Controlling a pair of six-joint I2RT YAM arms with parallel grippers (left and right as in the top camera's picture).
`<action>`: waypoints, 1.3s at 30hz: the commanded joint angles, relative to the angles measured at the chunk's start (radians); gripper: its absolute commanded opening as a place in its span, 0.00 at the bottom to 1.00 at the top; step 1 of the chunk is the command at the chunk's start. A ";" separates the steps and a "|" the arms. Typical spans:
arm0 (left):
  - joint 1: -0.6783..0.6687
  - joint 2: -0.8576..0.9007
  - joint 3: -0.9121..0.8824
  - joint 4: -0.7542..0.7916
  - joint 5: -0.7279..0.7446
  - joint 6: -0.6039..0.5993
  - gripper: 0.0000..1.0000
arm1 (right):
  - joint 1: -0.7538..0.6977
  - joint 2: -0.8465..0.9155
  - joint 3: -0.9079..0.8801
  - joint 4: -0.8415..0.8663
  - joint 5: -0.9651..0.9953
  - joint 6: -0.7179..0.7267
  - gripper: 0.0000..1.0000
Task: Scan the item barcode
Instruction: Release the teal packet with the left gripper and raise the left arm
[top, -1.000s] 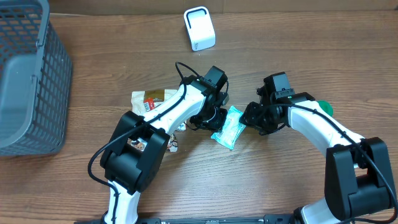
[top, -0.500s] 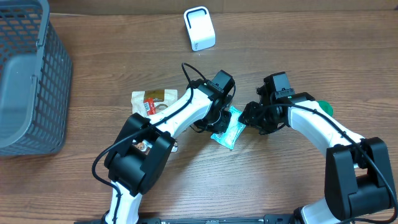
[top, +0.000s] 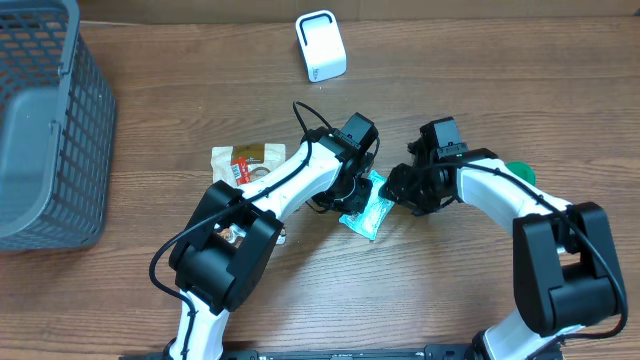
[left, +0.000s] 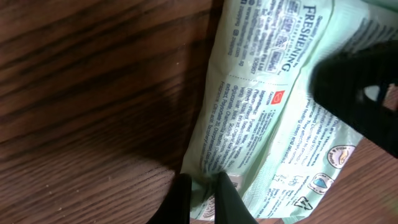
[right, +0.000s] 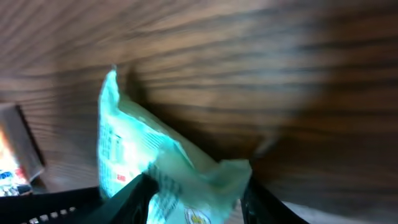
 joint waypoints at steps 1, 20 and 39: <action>0.000 0.046 0.007 0.004 -0.027 -0.010 0.06 | 0.006 0.032 -0.010 0.025 -0.084 0.000 0.44; 0.024 0.042 0.018 -0.029 -0.084 0.001 0.16 | 0.017 0.029 -0.007 0.039 -0.125 -0.057 0.04; 0.184 -0.057 0.335 -0.200 -0.401 -0.006 0.25 | 0.017 0.029 -0.007 0.026 -0.125 -0.084 0.04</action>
